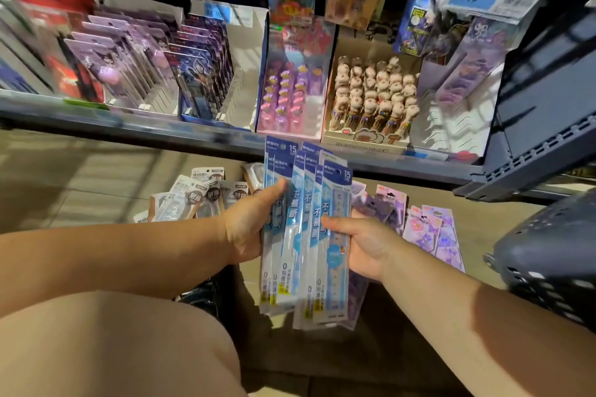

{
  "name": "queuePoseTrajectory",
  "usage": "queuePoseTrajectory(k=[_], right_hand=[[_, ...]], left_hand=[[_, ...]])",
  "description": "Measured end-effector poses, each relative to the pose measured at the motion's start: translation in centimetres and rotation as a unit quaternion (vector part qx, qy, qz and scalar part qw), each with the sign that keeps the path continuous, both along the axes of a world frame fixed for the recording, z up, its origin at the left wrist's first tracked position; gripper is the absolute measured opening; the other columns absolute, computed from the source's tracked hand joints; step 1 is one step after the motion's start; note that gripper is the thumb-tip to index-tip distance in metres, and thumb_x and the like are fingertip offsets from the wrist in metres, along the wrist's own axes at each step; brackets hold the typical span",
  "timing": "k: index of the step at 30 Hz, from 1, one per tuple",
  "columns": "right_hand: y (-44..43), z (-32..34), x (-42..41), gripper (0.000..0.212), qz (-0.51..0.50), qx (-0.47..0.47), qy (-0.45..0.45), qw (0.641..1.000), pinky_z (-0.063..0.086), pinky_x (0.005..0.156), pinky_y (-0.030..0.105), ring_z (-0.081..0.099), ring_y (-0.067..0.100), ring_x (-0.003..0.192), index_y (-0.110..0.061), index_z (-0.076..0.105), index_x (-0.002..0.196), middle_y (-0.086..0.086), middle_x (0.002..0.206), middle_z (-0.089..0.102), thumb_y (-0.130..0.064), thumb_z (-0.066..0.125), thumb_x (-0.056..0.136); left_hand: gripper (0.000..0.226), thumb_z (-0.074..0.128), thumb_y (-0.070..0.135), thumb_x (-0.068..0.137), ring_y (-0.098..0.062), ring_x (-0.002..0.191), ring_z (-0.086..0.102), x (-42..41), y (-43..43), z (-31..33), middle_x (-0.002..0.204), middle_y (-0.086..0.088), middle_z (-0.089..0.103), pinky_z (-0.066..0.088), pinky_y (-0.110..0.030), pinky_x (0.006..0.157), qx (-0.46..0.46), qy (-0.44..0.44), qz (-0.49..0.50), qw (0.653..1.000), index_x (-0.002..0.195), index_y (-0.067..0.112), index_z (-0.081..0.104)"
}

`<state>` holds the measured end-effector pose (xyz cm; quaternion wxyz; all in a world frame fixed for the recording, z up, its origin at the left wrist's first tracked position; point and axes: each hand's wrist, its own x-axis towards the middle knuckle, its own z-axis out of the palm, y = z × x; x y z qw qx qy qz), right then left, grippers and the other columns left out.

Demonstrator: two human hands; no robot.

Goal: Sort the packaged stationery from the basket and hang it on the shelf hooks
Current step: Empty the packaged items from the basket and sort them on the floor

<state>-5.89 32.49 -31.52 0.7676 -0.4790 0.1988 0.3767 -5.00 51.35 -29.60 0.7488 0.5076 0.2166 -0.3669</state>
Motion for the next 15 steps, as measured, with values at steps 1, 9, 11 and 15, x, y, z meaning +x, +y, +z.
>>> queuePoseTrajectory(k=[1, 9, 11, 15], right_hand=[[0.4, 0.2, 0.0, 0.049, 0.008, 0.002, -0.004, 1.000, 0.056, 0.081, 0.045, 0.070, 0.028, 0.091, -0.011, 0.060, 0.118, 0.015, 0.106, 0.071, -0.006, 0.065, 0.070], [1.3, -1.1, -0.2, 0.076, 0.079, -0.091, -0.025, 0.992, 0.056, 0.086, 0.045, 0.069, 0.028, 0.097, -0.008, 0.042, 0.133, 0.013, 0.106, 0.071, -0.006, 0.075, 0.065], [0.5, -2.0, -0.7, 0.067, 0.105, -0.092, -0.015, 0.990, 0.052, 0.092, 0.050, 0.067, 0.032, 0.103, -0.011, 0.048, 0.129, 0.016, 0.112, 0.069, -0.008, 0.074, 0.067], [-0.7, -3.6, -2.1, 0.041, 0.163, -0.113, -0.009, 0.980, 0.053, 0.091, 0.044, 0.067, 0.027, 0.105, -0.018, 0.056, 0.119, 0.011, 0.115, 0.070, -0.005, 0.067, 0.082]], left_hand=[[0.048, 0.034, 0.051, 0.099, -0.026, 0.098, 0.071, -0.1, -0.1, 0.0, 0.111, -0.012, 0.072, 0.053, -0.043, 0.090, 0.007, 0.002, -0.006, 1.000, 0.117, 0.017, 0.064], [0.077, 0.031, 0.073, 0.077, -0.012, 0.131, 0.043, -1.2, 0.7, -3.0, 0.142, 0.013, 0.049, 0.026, -0.034, 0.112, 0.014, -0.012, -0.090, 0.996, 0.142, 0.033, 0.039], [0.068, 0.041, 0.069, 0.077, -0.008, 0.114, 0.053, -1.7, 0.6, -2.9, 0.130, 0.013, 0.059, 0.035, -0.029, 0.094, 0.089, -0.039, -0.155, 0.983, 0.134, 0.032, 0.049], [0.034, 0.063, 0.033, 0.089, -0.014, 0.084, 0.062, -1.2, 1.3, -3.6, 0.109, -0.005, 0.069, 0.043, -0.024, 0.073, 0.093, -0.023, -0.088, 0.991, 0.117, 0.014, 0.060]])
